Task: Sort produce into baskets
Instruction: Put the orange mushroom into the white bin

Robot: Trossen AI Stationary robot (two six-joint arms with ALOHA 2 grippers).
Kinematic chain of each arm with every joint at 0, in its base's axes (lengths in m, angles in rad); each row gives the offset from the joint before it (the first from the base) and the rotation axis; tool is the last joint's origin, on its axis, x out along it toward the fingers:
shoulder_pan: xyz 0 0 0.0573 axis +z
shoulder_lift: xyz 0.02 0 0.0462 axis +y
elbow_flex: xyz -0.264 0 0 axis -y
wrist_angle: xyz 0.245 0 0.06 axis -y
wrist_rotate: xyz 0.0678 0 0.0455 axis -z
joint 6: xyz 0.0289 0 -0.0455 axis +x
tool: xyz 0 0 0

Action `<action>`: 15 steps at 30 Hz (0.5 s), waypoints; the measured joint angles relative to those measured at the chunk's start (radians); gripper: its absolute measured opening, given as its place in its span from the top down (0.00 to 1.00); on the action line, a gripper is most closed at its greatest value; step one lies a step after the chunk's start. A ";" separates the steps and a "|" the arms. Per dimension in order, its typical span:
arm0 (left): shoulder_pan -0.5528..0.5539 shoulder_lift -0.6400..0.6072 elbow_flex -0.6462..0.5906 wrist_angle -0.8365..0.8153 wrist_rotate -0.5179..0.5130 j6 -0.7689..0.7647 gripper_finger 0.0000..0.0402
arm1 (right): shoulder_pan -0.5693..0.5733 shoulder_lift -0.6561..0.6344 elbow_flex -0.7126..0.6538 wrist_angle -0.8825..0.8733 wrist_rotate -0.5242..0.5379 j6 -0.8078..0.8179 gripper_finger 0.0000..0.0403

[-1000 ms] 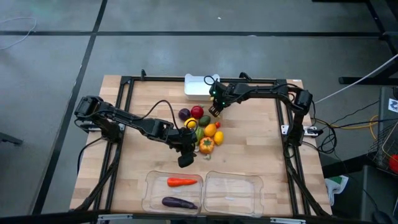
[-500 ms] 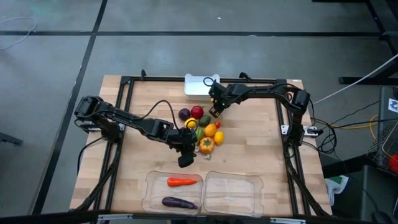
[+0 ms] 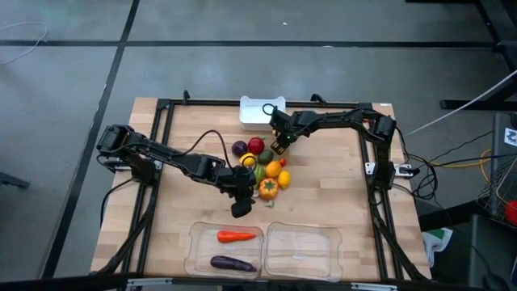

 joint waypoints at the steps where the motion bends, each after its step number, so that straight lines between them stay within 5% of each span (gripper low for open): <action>1: 0.000 0.000 0.000 0.000 0.000 0.000 0.59 | 0.000 0.000 0.000 0.001 0.001 0.000 0.69; 15: 0.000 0.000 0.000 0.000 0.000 0.001 0.59 | 0.001 0.000 0.012 -0.019 -0.009 -0.008 0.81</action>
